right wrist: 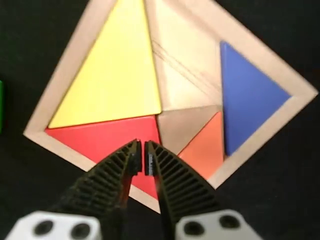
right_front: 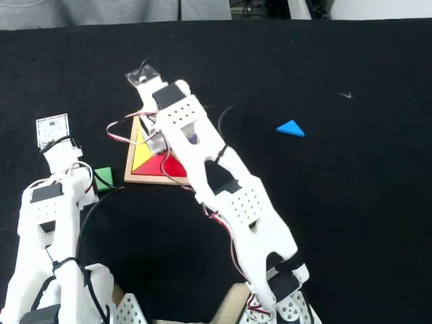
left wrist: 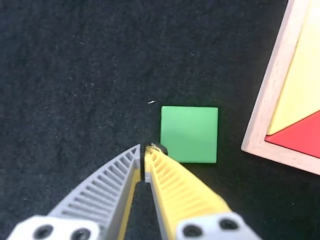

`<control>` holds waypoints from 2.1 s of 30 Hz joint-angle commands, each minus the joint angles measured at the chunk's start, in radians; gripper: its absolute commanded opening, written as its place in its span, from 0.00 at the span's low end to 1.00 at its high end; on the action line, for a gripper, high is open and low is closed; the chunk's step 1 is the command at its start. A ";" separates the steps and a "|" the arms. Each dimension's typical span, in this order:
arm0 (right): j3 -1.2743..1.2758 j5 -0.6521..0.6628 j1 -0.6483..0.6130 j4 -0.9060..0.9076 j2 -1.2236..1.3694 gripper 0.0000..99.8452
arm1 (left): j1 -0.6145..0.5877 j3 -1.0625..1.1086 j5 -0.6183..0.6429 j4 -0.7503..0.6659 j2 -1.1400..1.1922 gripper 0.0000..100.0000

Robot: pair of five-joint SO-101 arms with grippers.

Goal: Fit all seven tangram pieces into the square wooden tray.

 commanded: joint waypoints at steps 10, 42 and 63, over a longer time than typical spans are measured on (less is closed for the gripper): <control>-0.127 0.014 0.064 -0.143 0.070 0.01 | -0.005 -0.013 0.005 -0.008 -0.025 0.03; -0.418 0.061 0.023 0.127 0.122 0.01 | -0.018 -0.073 0.005 0.023 -0.026 0.03; 0.180 0.244 0.164 0.123 -0.865 0.01 | -0.162 -0.874 -0.505 0.562 0.368 0.21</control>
